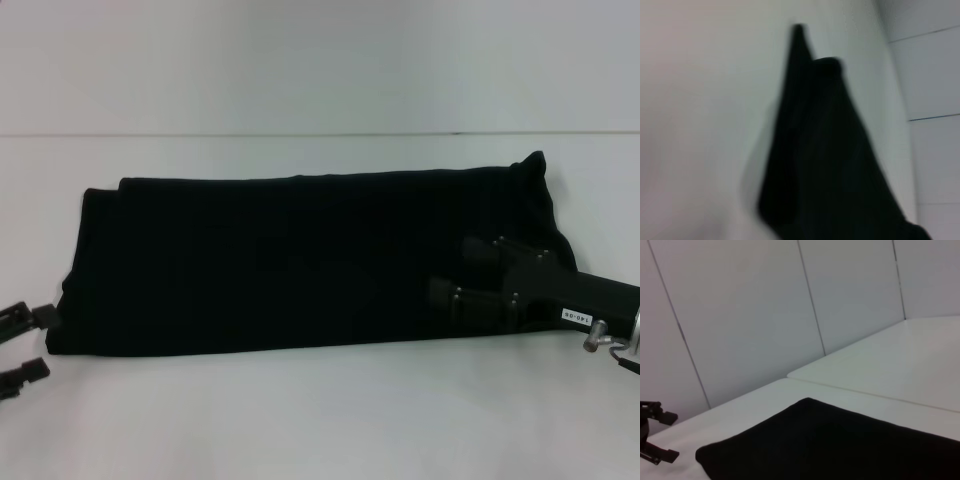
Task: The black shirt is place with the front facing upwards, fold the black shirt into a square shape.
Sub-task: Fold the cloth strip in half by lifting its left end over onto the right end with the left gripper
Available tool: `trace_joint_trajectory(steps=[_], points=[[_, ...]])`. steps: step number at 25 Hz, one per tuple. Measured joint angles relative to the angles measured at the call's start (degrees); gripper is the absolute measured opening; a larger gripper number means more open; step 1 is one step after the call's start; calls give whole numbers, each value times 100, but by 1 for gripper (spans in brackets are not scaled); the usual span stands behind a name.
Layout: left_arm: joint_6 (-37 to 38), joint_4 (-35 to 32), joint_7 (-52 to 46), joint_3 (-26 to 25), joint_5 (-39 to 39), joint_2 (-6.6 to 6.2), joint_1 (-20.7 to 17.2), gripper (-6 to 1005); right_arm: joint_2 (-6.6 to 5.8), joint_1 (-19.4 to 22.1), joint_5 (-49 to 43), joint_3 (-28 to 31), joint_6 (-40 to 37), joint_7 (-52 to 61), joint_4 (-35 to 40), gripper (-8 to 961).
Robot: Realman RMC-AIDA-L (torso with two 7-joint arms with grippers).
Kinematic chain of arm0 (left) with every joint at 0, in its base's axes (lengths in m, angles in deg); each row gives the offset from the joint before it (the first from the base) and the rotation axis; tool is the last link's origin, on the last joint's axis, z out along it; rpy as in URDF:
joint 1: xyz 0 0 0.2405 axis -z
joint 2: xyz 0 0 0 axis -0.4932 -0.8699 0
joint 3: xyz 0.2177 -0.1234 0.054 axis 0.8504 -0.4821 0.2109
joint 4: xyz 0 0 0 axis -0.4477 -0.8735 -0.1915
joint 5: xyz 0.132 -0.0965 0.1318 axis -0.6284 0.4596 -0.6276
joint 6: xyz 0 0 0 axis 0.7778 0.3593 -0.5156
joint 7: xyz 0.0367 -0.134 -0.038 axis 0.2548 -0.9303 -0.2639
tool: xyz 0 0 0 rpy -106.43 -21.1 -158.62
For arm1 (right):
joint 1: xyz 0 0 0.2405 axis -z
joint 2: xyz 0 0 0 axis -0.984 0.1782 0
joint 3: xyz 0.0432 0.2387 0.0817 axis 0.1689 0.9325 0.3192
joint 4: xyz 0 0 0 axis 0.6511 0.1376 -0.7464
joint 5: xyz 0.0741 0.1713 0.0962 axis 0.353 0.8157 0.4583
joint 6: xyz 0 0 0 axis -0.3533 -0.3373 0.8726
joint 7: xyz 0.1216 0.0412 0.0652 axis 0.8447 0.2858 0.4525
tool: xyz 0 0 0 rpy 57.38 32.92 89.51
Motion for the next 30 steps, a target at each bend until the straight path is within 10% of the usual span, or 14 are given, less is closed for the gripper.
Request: trace_joint_trajectory(steps=[30], points=[[-1542,504,-760,313,-784,-83,892,902,10,8,9,-194,169,-429,-139,945]])
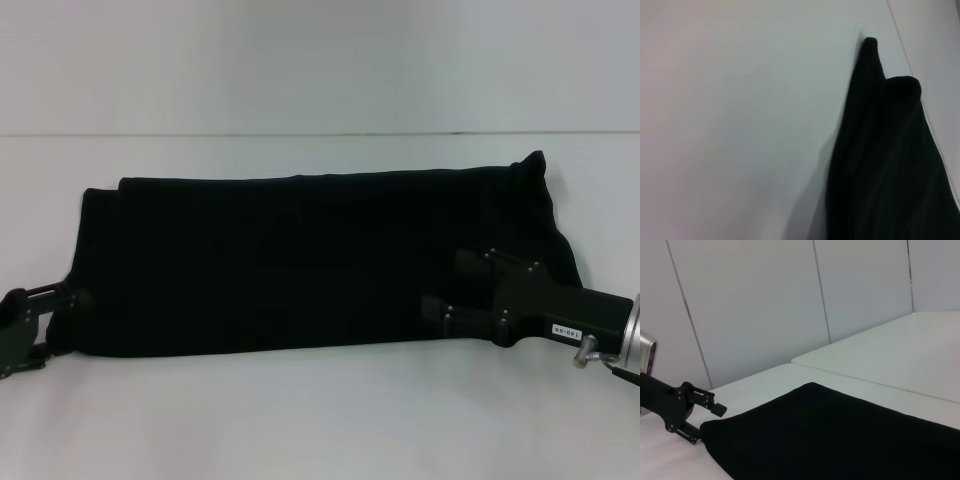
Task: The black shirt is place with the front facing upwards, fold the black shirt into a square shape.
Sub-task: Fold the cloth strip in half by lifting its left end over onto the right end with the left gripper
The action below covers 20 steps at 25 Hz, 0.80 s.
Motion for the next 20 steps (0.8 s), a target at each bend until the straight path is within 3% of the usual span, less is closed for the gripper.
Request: trace_joint_trajectory(steps=[7,13,20], points=[[-94,-70,278,33,-4,30,16,706,-1,-13,-1,-192,0,0,20,945],[-150,-35,224,39,-4,19,22,462,-26,-13,-1,-705,4,-146,89,945],[-177,-33,260,34,-3,40,23,296,-4,-22,-1,-952,6,-357,123,945]])
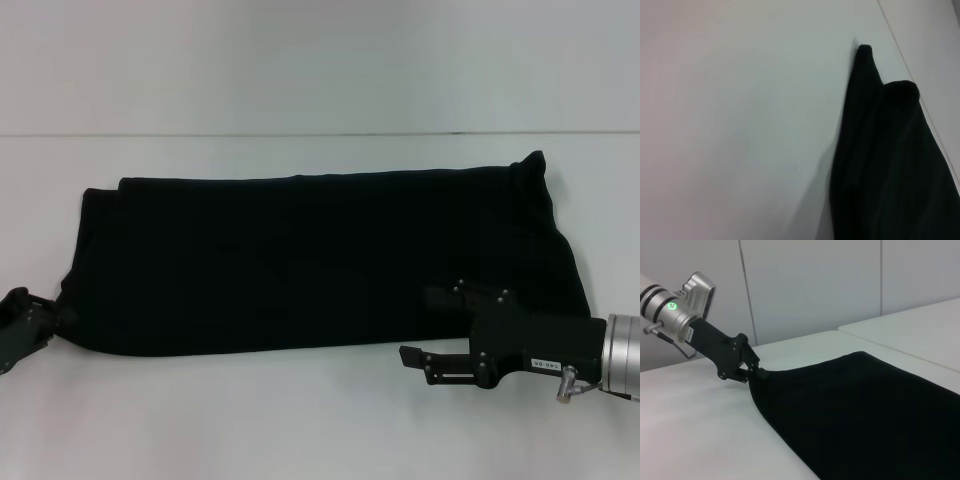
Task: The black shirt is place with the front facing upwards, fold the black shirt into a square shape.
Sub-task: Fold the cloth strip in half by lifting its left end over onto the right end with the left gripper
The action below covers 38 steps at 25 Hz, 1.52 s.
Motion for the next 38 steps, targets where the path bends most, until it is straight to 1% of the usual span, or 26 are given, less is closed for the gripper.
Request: trace_joint_trajectory(steps=[3,9,12,13,15,17,23,25,27,31,33,36,37,38], points=[[-6,-11,16,-2,11,8,0,225,-1,0,0,-2,11,-16,0,945],[-63,-24,82,-61,59,17,26,23,5,0,23,14,35,-77,-2,944],[-79,-30,102,-73,62,1,39,23,5,0,41,51,52,-78,-2,944],[-113,-47,105,-77,63,-55,47,23,4,-2,46,59,69,-77,-2,944],[-125,-77,105,-94,64,-113,50,23,4,-4,56,84,107,-64,-2,944],[-135,-129,105,-174,62,-197,41,23,4,-6,61,127,125,-41,-2,944],[-366,-252,102,-613,9,-514,-66,23,3,17,63,326,132,-30,-1,944],[-463,-260,102,-728,9,-578,-71,23,3,27,63,352,132,-26,-8,944],[-495,-262,102,-801,13,-604,-55,23,4,32,63,354,133,-23,-24,944],[-288,-264,147,-825,171,-606,91,24,3,54,62,380,153,-21,-60,944],[-56,-264,223,-828,395,-580,221,24,3,82,62,423,157,-17,-74,944],[367,-261,351,-793,871,-493,550,24,2,144,62,505,161,-12,-93,944],[479,-258,393,-770,976,-456,696,24,5,163,62,524,159,-12,-108,944],[596,-250,449,-760,1044,-395,922,24,3,188,62,552,167,-12,-119,944]])
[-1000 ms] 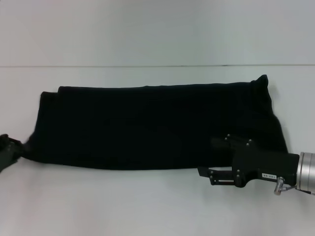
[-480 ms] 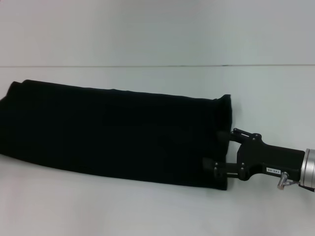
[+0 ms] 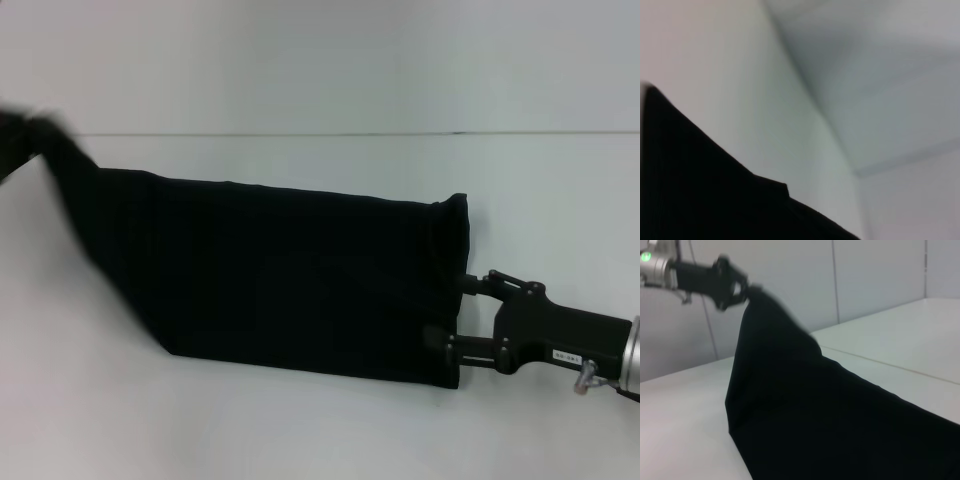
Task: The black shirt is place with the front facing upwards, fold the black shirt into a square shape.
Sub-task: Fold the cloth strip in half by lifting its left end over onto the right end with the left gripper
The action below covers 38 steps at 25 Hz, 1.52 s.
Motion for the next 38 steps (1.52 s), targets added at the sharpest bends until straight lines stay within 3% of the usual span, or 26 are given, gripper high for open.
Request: trace_joint_trajectory(steps=[4,7,10,13,16,19,21,38], points=[[191,35,222,223,51,301,863,24,2,82,-5,90,59,0,-60,944],[172,39,313,783,60,703,1502,24,1,139,-9,119,92,0,-100,944],[171,34,368,1169,61,1029,1713,24,0,193,-9,136,109,0,-127,944],[162,71,513,1487,64,1500,1715,24,0,215,-10,156,120,0,-188,944],[83,564,817,1708,138,1736,1582,24,0,217,-11,159,219,0,-254,944],[42,1385,1222,1756,335,1703,1514,24,0,176,-8,185,422,0,-343,944],[43,1536,1331,1772,378,1707,1436,23,16,86,-3,237,621,0,-436,944],[498,1238,1481,1793,348,1702,1278,23,66,-978,733,319,2095,-62,-953,940]])
